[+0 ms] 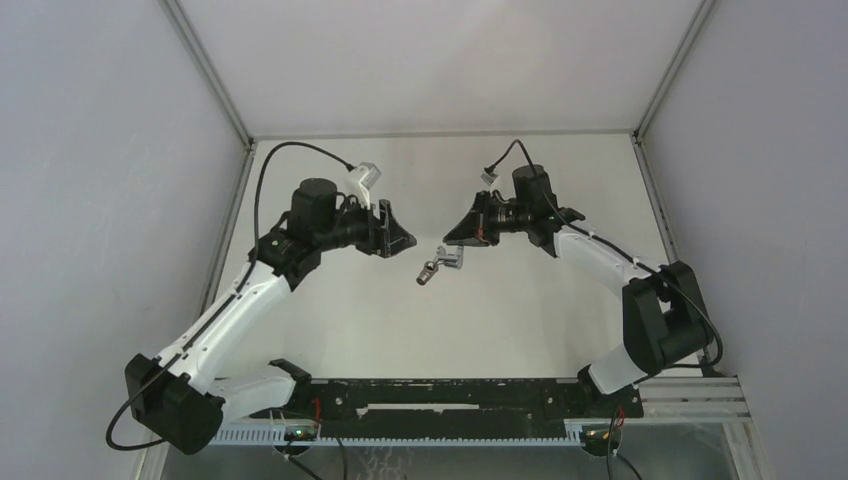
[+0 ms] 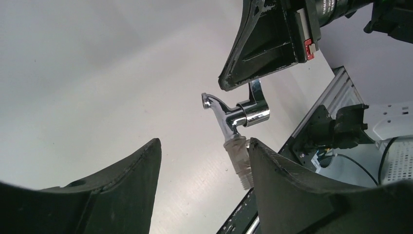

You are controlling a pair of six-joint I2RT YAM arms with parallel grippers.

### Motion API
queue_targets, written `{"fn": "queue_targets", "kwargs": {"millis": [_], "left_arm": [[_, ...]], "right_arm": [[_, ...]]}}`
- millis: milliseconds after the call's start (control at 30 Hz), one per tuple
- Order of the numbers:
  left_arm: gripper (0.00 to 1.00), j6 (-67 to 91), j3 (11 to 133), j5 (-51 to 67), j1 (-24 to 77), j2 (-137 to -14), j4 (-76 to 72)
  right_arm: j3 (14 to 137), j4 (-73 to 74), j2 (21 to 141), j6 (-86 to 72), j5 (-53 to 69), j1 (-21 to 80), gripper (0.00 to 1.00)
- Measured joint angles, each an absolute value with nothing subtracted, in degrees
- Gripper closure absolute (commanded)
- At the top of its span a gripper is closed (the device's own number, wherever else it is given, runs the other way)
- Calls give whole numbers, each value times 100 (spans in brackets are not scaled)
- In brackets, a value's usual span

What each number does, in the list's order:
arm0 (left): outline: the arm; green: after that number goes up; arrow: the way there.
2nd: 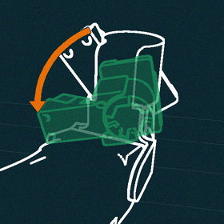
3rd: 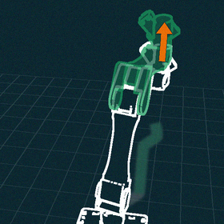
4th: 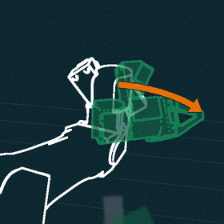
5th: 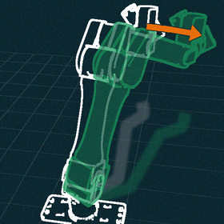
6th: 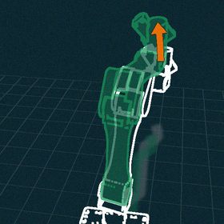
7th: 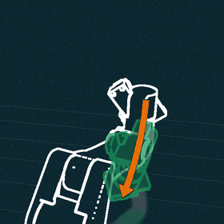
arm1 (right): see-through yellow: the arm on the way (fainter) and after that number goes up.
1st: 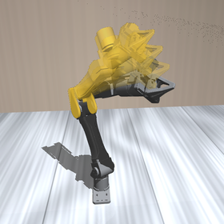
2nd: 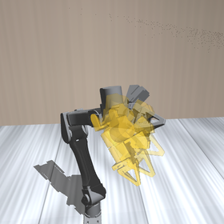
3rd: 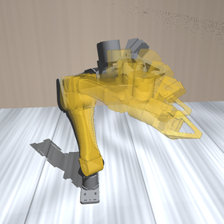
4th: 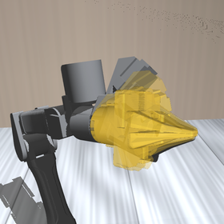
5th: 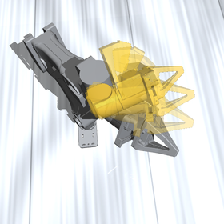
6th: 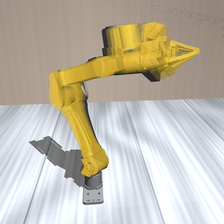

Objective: Install the water faucets

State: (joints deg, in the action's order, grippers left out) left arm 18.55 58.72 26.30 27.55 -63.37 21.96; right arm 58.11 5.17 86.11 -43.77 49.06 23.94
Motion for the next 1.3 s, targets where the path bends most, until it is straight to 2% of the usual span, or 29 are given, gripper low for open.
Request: {"fn": "queue_targets", "kwargs": {"millis": [400,467,500,567,633,700,733,767,800,933,1133,1300], "left_arm": [[27,2080,5771,2257,2749,-6936,2165],[25,2084,5771,2193,2744,-6897,2202],[23,2086,5769,2141,2744,-6858,2233],[20,2099,5769,2069,2744,-6761,2285],[16,2102,5769,1964,2744,-6617,2342],[13,2110,5769,1859,2744,-6469,2364],[10,2115,5769,1811,2744,-6405,2377],[1,2126,5769,1761,2744,-6351,2388],[0,2145,5769,1688,2744,-6287,2403],[0,2250,5736,1356,2744,-6023,2427],[0,2458,5662,410,2709,-5623,2547],[0,2709,5671,-687,2685,-5614,2910]], "right_arm": [[5811,-73,9998,-4322,3986,1809,99],[5863,-93,10180,-4287,3612,1697,60],[5898,-99,10252,-4261,3454,1662,44],[6010,-75,10372,-4228,3146,1603,24],[6180,34,10425,-4091,2808,1584,16],[6416,248,10414,-3918,2438,1575,14],[6545,375,10401,-3839,2250,1557,13],[6700,530,10348,-3734,1979,1533,12],[6794,683,10256,-3649,1754,1518,12],[6921,1389,9480,-3288,701,1378,1],[6991,2307,7581,-2641,-819,1216,0],[6377,2526,6156,-2449,-1352,1131,0]]}}
